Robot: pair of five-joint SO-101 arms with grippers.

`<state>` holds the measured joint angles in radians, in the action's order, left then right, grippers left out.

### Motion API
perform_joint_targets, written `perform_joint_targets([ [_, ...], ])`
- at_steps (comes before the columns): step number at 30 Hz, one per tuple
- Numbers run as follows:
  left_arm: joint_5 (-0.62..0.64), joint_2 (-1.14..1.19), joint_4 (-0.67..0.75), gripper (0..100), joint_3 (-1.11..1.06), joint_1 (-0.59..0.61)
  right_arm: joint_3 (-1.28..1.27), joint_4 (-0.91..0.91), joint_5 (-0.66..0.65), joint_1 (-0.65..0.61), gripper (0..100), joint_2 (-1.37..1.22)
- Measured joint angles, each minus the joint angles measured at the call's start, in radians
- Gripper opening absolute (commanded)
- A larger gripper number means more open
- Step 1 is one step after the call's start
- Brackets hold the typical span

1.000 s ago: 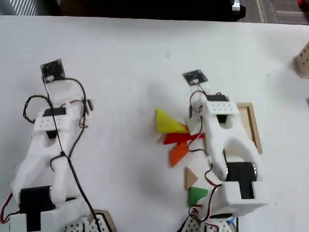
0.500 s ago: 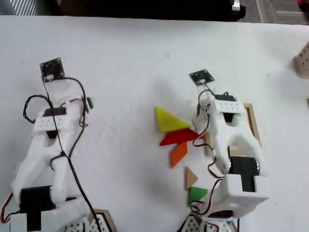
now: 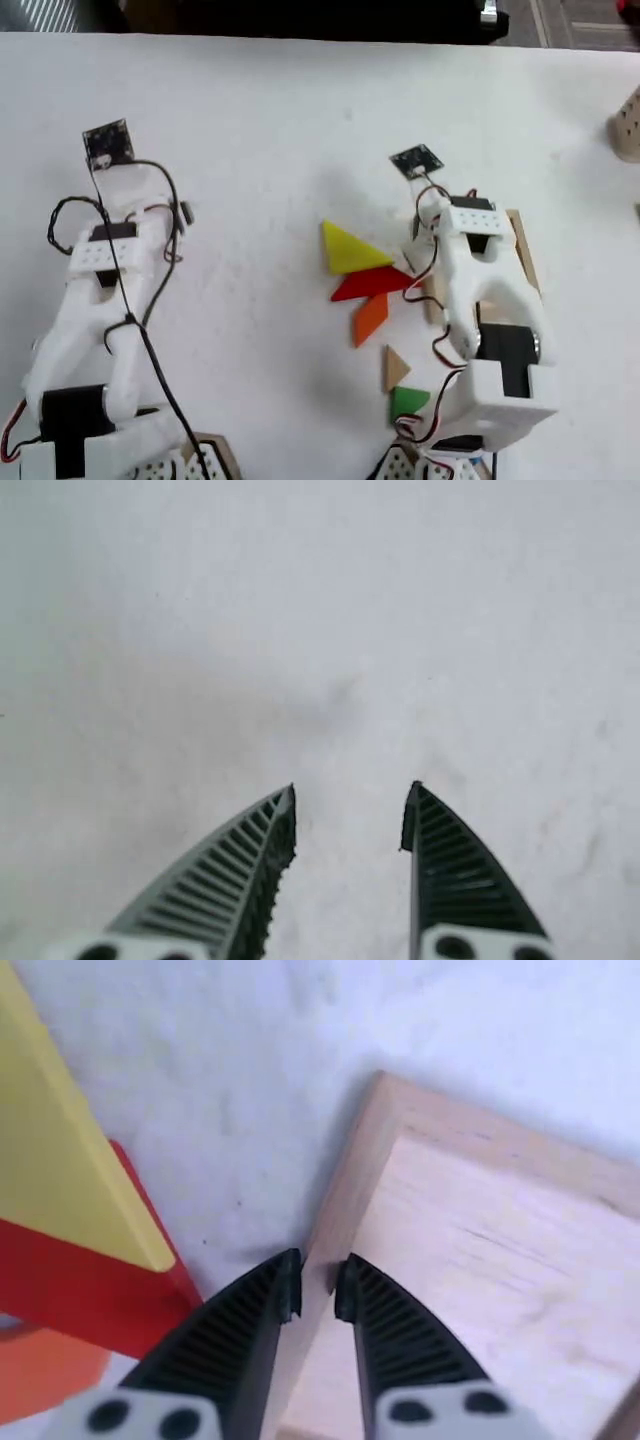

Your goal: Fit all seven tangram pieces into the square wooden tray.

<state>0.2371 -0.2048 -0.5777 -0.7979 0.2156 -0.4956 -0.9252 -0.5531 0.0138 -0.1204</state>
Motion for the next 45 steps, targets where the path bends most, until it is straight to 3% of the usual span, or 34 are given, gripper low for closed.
perform_joint_targets([
  [11,0.000,0.000,0.000,19,0.000,0.000,0.095,-0.267,0.060,-0.112,1.6,0.285],
  [15,0.000,0.000,0.000,19,0.000,0.015,0.224,-0.379,0.094,-0.221,1.6,0.307],
  [22,0.028,0.002,0.005,19,0.002,0.137,0.288,-0.408,0.176,-0.465,1.8,0.308],
  [27,0.038,0.003,0.005,19,0.002,0.138,0.285,-0.408,0.190,-0.390,2.6,0.308],
  [35,0.008,0.003,0.005,19,0.002,0.098,0.086,-0.396,0.121,-0.256,18.3,0.308],
  [45,0.006,0.003,0.005,19,0.002,0.095,-0.163,-0.117,0.092,-0.199,17.2,0.308],
])
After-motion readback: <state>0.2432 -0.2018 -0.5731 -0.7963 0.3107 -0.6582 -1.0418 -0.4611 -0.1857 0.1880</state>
